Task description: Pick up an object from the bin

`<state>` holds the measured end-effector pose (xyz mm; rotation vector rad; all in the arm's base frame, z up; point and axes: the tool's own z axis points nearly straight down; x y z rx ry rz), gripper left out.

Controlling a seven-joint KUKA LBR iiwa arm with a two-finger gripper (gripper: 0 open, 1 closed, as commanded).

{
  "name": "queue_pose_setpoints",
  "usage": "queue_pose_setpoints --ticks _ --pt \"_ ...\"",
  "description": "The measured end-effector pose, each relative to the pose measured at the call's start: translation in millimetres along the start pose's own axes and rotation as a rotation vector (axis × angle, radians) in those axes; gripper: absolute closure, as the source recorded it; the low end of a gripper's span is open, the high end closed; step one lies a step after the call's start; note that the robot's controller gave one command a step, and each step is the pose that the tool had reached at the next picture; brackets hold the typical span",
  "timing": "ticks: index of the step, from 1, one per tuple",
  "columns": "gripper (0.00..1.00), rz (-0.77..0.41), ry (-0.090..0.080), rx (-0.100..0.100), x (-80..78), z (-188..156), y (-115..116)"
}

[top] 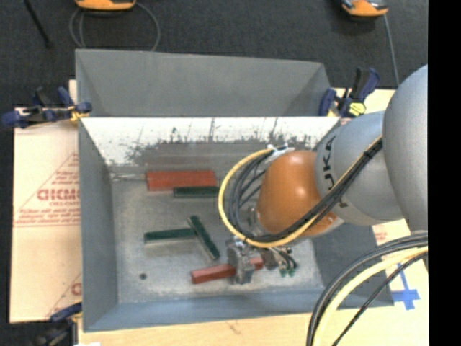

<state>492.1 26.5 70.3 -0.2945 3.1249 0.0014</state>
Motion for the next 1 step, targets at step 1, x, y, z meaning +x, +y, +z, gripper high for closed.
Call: queue_pose_setpoints --ticks 1 --pt "1.0 -0.01 -0.001 0.003 -37.5 -152.1 19.4"
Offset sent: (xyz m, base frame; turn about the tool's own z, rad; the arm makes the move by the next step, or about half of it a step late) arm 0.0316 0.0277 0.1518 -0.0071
